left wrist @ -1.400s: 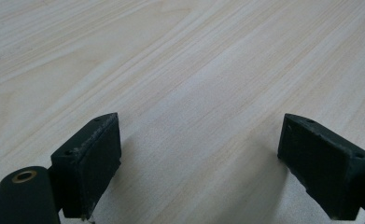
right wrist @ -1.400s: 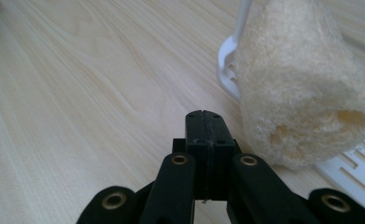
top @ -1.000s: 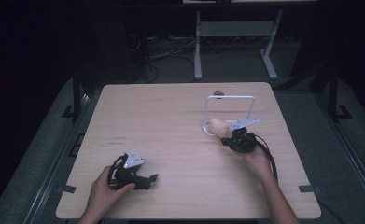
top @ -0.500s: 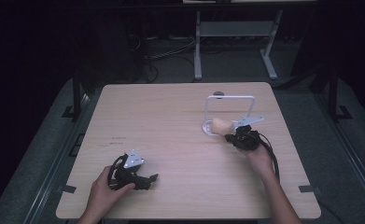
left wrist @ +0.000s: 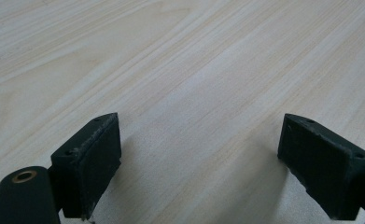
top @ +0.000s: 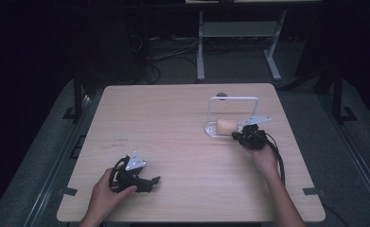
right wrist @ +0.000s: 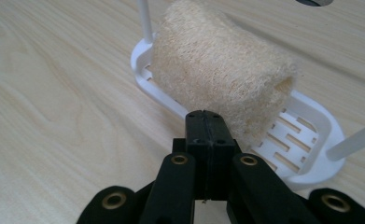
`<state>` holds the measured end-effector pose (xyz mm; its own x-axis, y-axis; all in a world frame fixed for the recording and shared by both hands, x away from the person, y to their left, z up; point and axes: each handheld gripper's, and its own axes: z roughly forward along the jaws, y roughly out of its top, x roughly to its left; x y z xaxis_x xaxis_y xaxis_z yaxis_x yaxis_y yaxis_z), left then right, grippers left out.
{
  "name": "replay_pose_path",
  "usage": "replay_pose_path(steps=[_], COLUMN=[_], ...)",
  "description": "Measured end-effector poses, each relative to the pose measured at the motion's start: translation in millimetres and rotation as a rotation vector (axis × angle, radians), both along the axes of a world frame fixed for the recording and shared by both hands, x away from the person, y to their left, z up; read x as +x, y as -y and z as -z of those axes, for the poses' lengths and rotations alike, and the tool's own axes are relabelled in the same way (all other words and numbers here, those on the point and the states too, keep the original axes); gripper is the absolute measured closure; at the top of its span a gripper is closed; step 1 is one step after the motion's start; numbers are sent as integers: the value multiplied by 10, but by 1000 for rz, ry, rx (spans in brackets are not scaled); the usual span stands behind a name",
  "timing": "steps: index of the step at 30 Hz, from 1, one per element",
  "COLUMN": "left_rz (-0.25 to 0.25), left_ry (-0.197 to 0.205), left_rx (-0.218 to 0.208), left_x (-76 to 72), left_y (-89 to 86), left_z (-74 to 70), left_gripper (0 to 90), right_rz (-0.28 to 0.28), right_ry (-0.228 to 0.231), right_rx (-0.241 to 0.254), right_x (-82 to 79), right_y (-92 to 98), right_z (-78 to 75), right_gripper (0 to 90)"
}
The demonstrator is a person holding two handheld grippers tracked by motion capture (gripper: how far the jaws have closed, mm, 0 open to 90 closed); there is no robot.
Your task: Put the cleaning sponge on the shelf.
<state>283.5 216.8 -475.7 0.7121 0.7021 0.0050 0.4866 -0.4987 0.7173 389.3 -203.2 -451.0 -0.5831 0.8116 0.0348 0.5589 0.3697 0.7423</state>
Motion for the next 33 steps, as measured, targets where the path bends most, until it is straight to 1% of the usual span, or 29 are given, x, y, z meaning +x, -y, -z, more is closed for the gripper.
replay_pose_path(steps=[6, 8, 13, 16, 17, 20, 21, 23, 25, 26, 29, 31, 33], left_rz=[0, 0, 0, 0, 0, -3, -3, -3, -3, -3, -3, -3, -3], left_ry=[0, 0, 0, 0, 0, 0, 0, 0, 1, 1, 1, 1, 1], left_rx=[0, 0, 0, 0, 0, -1, -1, -1, -1, -1, -1, -1, -1], left_x=[0, 0, 0, 0, 1, 3, 4, 4, 4, 4, 4, 4, 4], left_y=[0, 0, 0, 0, 0, 2, 2, 3, 3, 3, 2, 3, 2], left_z=[0, 0, 0, 0, 0, 1, 1, 1, 1, 1, 1, 1, 1], left_gripper=[128, 128, 128, 128, 128, 128, 128, 127, 127, 128, 128, 128, 128], right_rz=[30, 37, 30, 33, 29, 23, 22, 23, 22, 28, 37, 42, 43], right_ry=[12, 5, 10, 6, 12, 17, 16, 17, 20, 22, 22, 16, 12], right_rx=[-14, -11, -9, 6, 13, 7, 15, 12, 16, 7, 9, -7, -3], right_x=[15, 19, 10, -21, -49, -73, -85, -103, -121, -132, -169, -194, -225], right_y=[40, 54, 68, 73, 81, 93, 98, 112, 122, 122, 117, 106, 98], right_z=[1, 6, -2, -29, -46, -62, -70, -88, -106, -117, -139, -147, -146], right_gripper=[900, 899, 899, 899, 898, 876, 854, 796, 718, 679, 538, 442, 400])
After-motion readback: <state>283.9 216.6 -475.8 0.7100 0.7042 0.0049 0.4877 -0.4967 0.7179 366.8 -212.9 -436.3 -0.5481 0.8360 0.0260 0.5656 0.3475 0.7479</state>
